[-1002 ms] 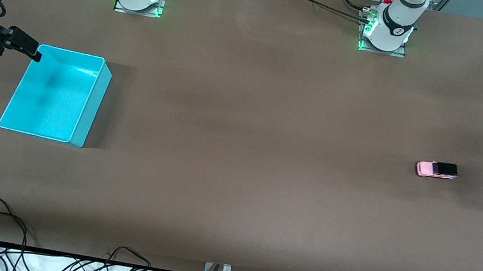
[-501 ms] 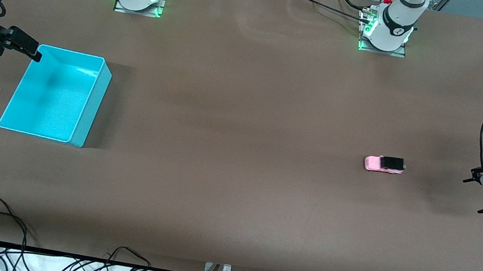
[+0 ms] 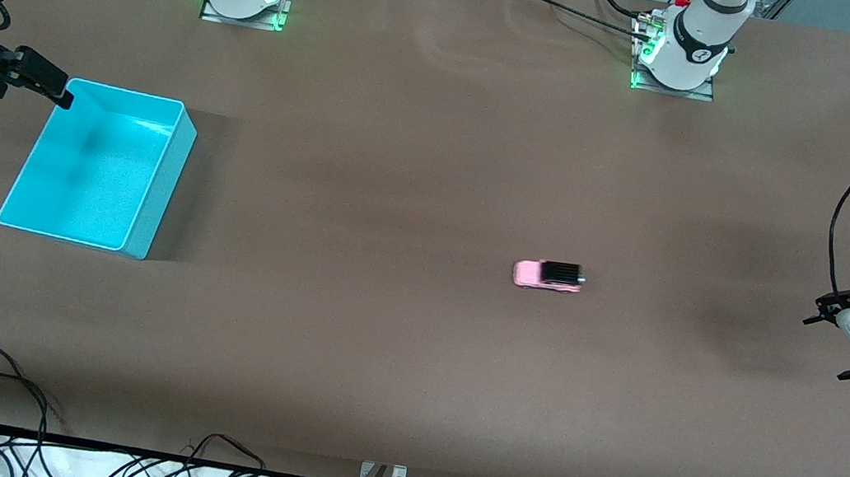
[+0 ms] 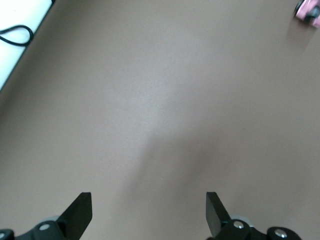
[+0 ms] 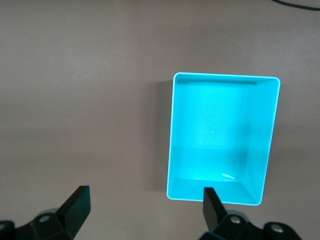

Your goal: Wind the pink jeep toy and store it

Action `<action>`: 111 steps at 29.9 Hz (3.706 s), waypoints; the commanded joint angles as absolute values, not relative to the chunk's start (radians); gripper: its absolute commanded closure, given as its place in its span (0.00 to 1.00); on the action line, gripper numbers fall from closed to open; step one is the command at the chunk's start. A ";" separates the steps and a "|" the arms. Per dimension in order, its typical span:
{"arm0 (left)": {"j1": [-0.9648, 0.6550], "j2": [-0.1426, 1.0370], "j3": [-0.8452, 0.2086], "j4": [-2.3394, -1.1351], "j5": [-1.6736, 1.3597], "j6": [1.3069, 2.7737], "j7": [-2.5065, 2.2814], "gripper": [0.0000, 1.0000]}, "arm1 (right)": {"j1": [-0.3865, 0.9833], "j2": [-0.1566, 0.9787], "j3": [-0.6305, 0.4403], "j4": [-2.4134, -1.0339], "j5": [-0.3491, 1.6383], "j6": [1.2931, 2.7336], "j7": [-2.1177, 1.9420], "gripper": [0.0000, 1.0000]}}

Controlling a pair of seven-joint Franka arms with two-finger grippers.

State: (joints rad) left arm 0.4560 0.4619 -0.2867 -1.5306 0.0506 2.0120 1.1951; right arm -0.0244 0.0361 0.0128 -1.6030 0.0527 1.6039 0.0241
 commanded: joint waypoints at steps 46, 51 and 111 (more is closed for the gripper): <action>0.232 0.328 -0.296 -1.353 0.046 1.539 0.335 0.00 | -0.017 0.090 0.009 -1.589 0.041 1.582 -0.034 0.00; 0.184 0.298 -0.296 -1.358 0.046 1.491 0.183 0.00 | 0.011 0.124 0.023 -1.588 0.005 1.608 -0.126 0.00; 0.031 -0.025 -0.091 -1.732 -0.034 1.700 0.057 0.00 | 0.014 0.557 0.074 -1.855 0.029 2.278 -1.496 0.18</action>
